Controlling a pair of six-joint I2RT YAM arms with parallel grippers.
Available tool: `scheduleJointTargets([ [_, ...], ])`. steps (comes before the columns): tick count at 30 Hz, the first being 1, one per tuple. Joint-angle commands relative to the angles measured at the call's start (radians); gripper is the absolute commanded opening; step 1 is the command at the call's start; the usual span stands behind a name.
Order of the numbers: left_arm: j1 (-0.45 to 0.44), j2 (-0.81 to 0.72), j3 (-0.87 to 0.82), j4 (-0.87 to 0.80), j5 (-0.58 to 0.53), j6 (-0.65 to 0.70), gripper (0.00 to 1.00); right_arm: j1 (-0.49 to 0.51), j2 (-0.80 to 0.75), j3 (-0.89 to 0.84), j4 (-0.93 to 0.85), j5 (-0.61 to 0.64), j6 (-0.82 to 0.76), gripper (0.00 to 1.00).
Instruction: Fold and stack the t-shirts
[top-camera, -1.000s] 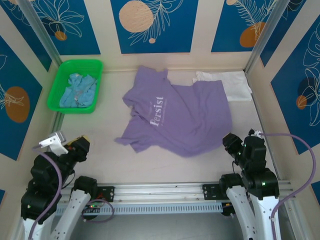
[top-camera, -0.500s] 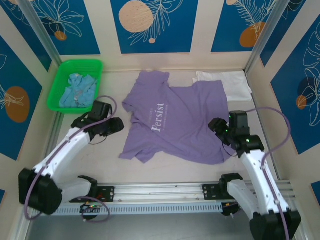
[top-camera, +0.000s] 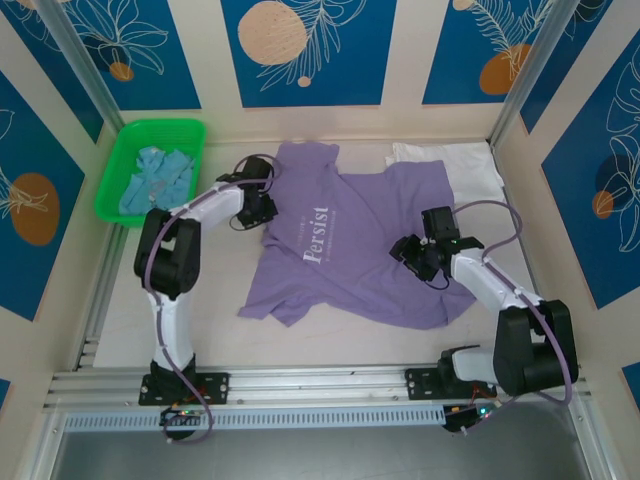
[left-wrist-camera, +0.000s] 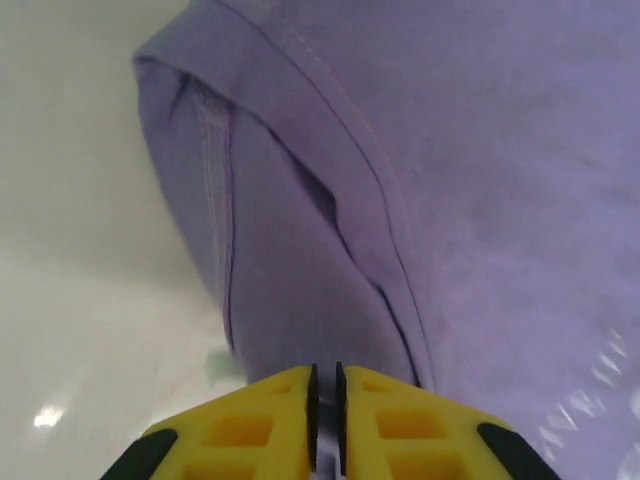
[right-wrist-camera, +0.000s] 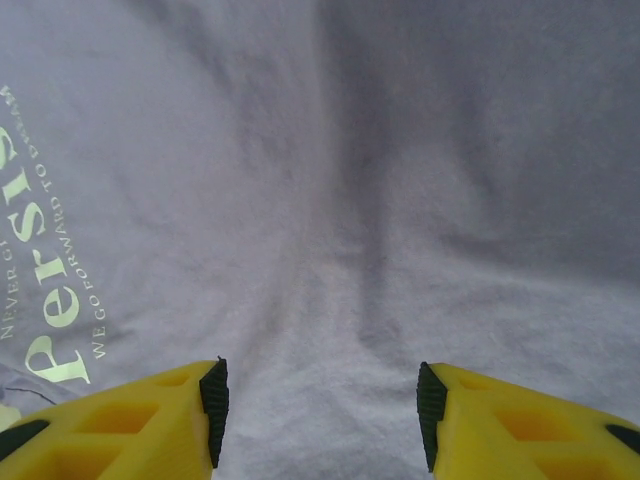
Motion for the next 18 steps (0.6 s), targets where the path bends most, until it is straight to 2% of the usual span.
scheduleJointTargets([
  [1,0.031,0.059,0.106,-0.031,-0.038,0.008,0.29,0.018,0.025,0.032,0.035,-0.037,0.002,0.55],
  [5,0.066,0.176,0.227,-0.068,0.037,0.020,0.32,0.085,0.031,0.044,0.055,-0.042,-0.003,0.54],
  [8,0.082,0.250,0.299,-0.087,0.035,0.029,0.31,0.160,0.034,0.062,0.070,-0.057,-0.005,0.55],
  [11,0.094,0.330,0.402,-0.137,0.032,0.046,0.28,0.302,0.057,0.071,0.156,-0.108,0.028,0.55],
  [15,0.110,0.408,0.513,-0.172,0.021,0.048,0.28,0.517,0.210,0.192,0.200,-0.073,0.090,0.52],
  [18,0.120,0.476,0.625,-0.217,0.020,0.052,0.29,0.614,0.371,0.318,0.232,-0.064,0.130,0.46],
])
